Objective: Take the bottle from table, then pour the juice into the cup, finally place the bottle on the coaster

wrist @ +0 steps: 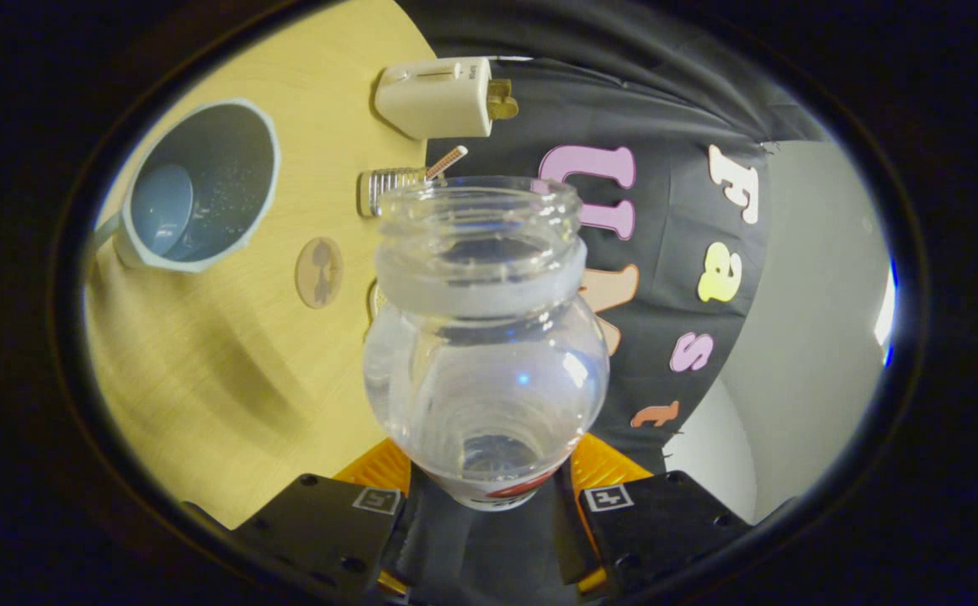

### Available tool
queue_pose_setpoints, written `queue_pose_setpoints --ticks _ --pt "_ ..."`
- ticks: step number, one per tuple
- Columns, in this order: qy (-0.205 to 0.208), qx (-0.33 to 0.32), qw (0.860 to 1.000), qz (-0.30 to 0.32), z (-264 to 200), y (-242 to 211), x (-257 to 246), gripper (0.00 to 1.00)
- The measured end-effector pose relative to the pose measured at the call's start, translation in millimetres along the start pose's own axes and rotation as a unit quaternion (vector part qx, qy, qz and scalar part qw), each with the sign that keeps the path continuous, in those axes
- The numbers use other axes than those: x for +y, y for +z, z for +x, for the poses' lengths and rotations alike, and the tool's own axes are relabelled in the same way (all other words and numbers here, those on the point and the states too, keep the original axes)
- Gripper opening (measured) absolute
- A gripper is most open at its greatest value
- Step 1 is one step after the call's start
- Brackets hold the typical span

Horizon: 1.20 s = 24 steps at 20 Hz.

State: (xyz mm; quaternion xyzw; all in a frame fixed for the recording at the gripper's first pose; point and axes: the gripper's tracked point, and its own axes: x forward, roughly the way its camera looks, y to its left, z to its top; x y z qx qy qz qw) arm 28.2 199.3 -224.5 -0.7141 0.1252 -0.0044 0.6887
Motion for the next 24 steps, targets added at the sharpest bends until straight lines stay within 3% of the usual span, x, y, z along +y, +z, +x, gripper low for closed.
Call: queue_pose_setpoints --ticks 24 --pt "-0.02 -0.018 0.999 -0.036 14 4 -15 0.64"
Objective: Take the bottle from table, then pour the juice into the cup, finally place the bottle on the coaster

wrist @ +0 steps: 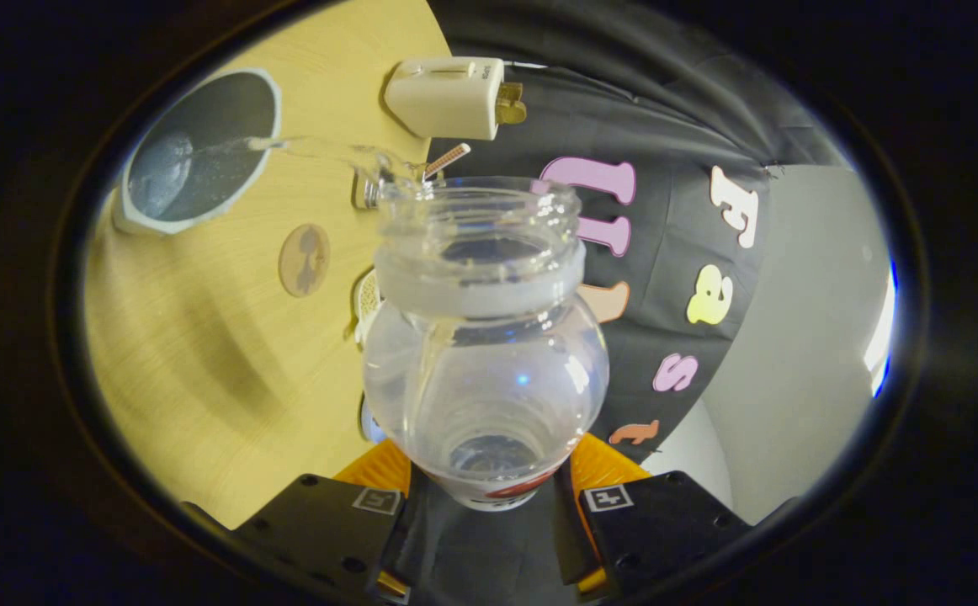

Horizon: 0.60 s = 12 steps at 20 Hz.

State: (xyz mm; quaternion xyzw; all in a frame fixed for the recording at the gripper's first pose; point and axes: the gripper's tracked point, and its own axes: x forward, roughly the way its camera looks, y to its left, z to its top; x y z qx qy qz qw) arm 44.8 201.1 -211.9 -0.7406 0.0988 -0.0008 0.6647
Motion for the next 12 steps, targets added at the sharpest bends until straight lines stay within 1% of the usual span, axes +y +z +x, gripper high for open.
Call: queue_pose_setpoints --ticks 12 --pt "-0.017 -0.01 1.0 -0.012 5 3 -13 0.64"
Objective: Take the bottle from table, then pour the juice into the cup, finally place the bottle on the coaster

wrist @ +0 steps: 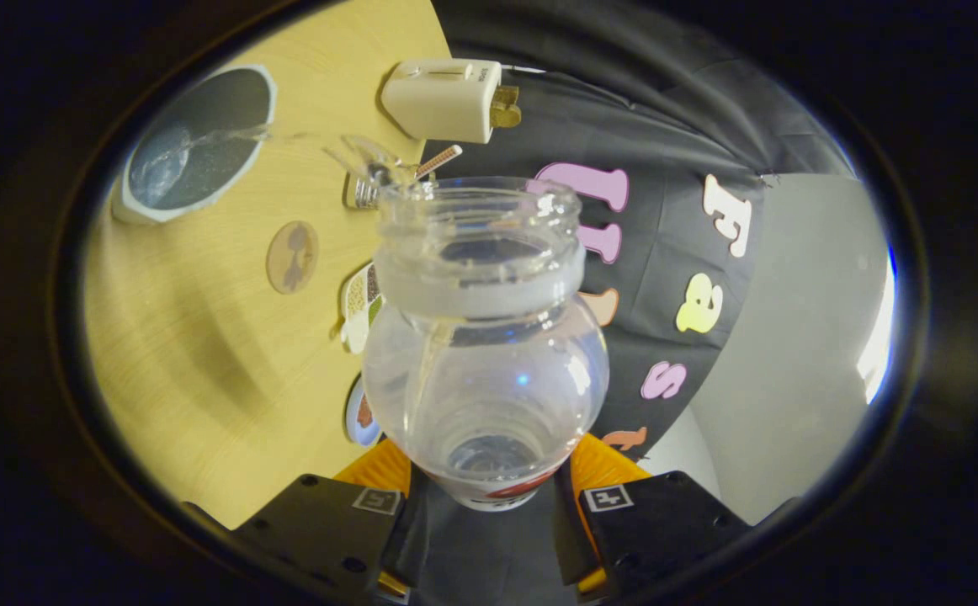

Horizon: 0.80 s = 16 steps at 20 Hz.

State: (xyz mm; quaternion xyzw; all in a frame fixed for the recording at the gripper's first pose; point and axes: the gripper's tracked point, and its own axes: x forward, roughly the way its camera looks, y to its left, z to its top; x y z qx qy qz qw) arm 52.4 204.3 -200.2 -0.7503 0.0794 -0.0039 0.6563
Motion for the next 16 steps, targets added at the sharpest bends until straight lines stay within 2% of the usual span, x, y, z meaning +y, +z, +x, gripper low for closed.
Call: queue_pose_setpoints --ticks 16 --pt "-0.018 -0.012 1.0 -0.014 5 1 -18 0.64"
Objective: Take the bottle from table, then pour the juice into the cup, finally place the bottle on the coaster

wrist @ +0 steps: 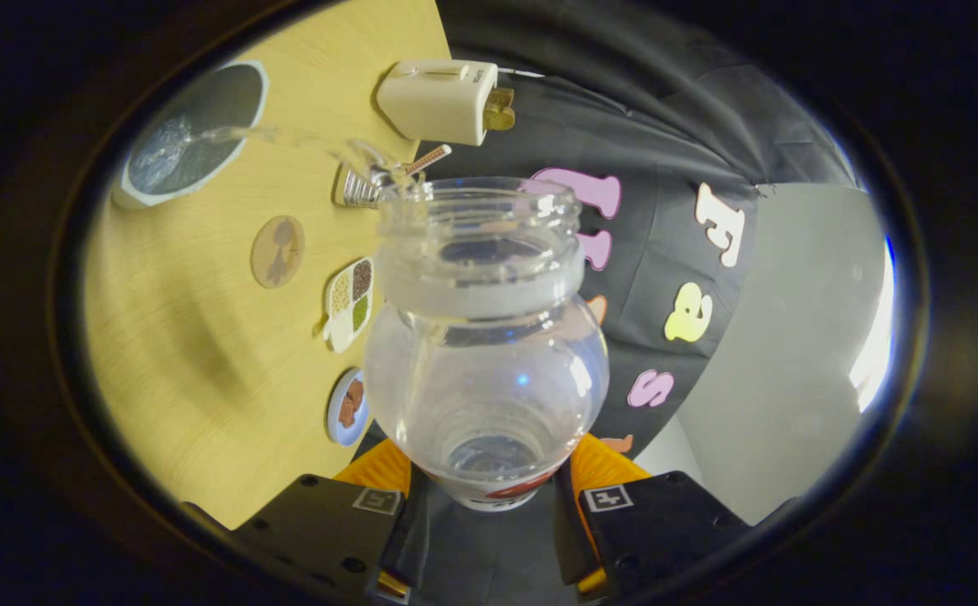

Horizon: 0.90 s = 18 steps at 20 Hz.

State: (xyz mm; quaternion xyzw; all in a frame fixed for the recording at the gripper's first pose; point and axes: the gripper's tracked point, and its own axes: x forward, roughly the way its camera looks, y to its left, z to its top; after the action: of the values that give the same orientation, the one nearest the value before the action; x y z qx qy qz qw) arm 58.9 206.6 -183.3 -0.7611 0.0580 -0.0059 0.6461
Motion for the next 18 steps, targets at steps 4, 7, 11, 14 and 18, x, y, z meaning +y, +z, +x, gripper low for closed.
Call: queue_pose_setpoints --ticks 4,7,11,14,18 --pt "-0.004 -0.002 1.0 -0.004 3 1 -3 0.64" --pt "-0.01 -0.007 1.0 -0.008 5 4 -8 0.64" --pt "-0.016 -0.013 1.0 -0.012 7 5 -12 0.64" --pt "-0.018 -0.014 1.0 -0.015 10 7 -15 0.64" --pt "-0.024 -0.018 0.999 -0.019 14 5 -18 0.64"
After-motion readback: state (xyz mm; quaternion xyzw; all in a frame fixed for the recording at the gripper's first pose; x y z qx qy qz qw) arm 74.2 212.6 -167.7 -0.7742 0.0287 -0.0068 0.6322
